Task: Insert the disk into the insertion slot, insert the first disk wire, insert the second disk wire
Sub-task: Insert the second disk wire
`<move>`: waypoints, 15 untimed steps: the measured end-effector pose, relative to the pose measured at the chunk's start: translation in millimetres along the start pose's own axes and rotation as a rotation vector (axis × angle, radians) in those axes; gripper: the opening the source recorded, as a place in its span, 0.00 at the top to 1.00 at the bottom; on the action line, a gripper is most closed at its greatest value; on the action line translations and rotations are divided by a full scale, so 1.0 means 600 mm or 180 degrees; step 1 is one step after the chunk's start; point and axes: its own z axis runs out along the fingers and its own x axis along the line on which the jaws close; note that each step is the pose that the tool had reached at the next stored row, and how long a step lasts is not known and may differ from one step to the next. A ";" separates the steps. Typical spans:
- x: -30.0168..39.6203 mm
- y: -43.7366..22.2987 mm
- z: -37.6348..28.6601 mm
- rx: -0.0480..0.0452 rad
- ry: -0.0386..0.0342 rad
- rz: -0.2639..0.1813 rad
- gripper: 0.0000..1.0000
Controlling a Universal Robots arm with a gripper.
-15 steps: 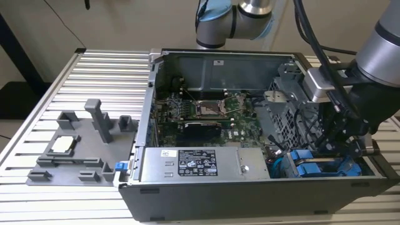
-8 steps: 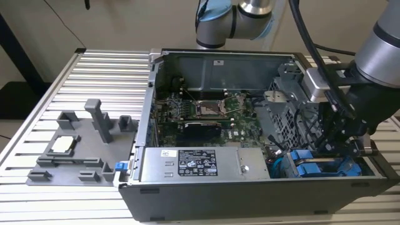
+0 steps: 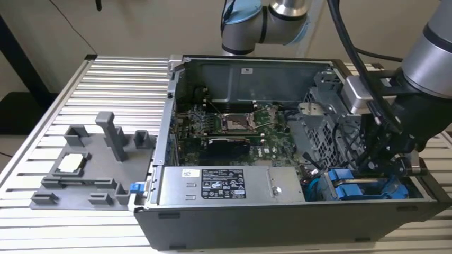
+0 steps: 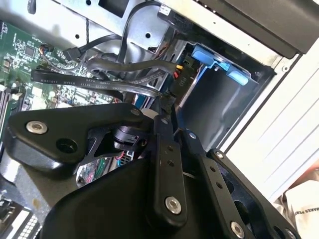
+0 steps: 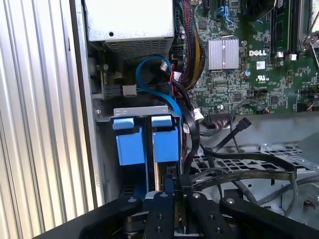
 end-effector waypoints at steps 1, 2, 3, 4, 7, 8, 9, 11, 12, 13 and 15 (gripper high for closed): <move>0.000 0.000 0.000 0.0001 -0.0005 0.0005 0.84; 0.000 0.000 0.000 0.0002 -0.0009 0.0009 0.84; -0.001 0.000 0.000 0.0005 -0.0014 0.0014 0.84; -0.001 0.001 0.000 0.0008 -0.0027 0.0020 0.84; -0.001 0.001 0.000 0.0010 -0.0044 0.0026 0.84; -0.001 0.001 0.000 0.0010 -0.0044 0.0027 0.84; 0.000 0.001 0.000 0.0010 -0.0044 0.0029 0.84; 0.001 0.001 0.000 0.0010 -0.0043 0.0032 0.84; 0.002 0.001 0.000 0.0010 -0.0043 0.0034 0.84; 0.003 0.001 0.000 0.0011 -0.0044 0.0035 0.84; 0.003 0.001 0.001 0.0011 -0.0043 0.0036 0.84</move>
